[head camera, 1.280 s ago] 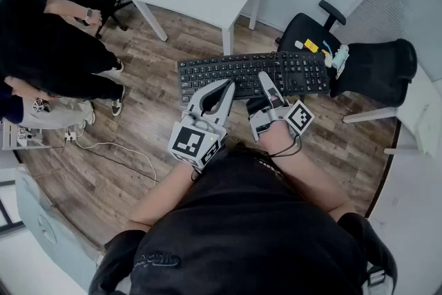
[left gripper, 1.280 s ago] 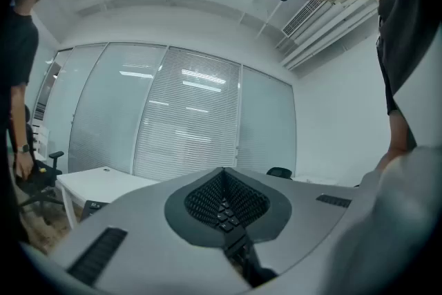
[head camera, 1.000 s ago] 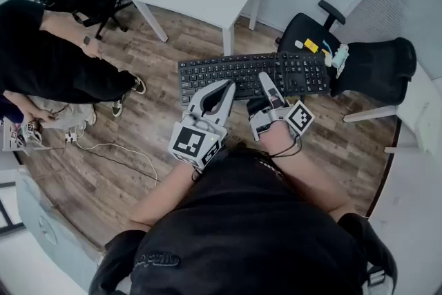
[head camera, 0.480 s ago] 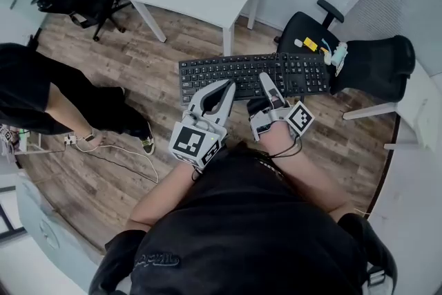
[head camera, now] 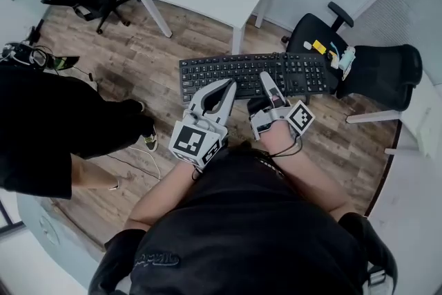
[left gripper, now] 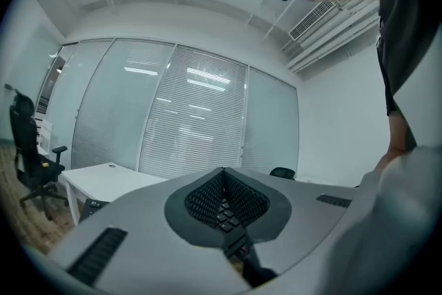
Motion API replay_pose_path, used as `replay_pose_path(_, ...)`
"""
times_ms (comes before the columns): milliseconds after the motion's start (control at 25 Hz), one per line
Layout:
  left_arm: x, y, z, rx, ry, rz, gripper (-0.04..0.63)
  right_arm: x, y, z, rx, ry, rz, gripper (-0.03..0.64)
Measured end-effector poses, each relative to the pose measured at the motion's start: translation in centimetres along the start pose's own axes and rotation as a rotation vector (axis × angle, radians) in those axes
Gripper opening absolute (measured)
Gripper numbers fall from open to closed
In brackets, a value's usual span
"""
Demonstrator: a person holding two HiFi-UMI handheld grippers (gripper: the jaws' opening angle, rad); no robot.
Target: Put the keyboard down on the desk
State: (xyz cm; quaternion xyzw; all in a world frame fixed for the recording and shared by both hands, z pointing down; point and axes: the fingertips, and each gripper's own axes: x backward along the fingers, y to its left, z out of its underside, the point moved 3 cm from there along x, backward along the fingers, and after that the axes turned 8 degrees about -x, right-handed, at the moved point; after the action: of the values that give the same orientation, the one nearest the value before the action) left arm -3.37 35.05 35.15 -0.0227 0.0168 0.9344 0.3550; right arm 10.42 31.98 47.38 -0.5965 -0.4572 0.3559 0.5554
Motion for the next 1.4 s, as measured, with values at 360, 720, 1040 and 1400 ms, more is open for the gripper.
replay_pose_path(360,-1.3,8.5,0.2,-0.007,0.009,0.015,0.015,-8.2,-1.5,2.0,-0.001,-0.009,0.000,0.091)
replay_pose_path(720,-3.1,16.6,-0.7,-0.012,0.011,0.057,0.015,-16.0,-1.7,3.7,-0.006,-0.049,-0.012,0.091)
replay_pose_path(1040,-3.3,17.3,0.7,-0.003,0.000,0.071,0.015,-16.4,-2.6,3.4,0.001,-0.063,-0.018,0.091)
replay_pose_path(1400,-4.7,21.4,0.5,0.023,0.008,0.055,0.015,-20.8,-3.1,3.7,0.004,-0.046,0.013,0.091)
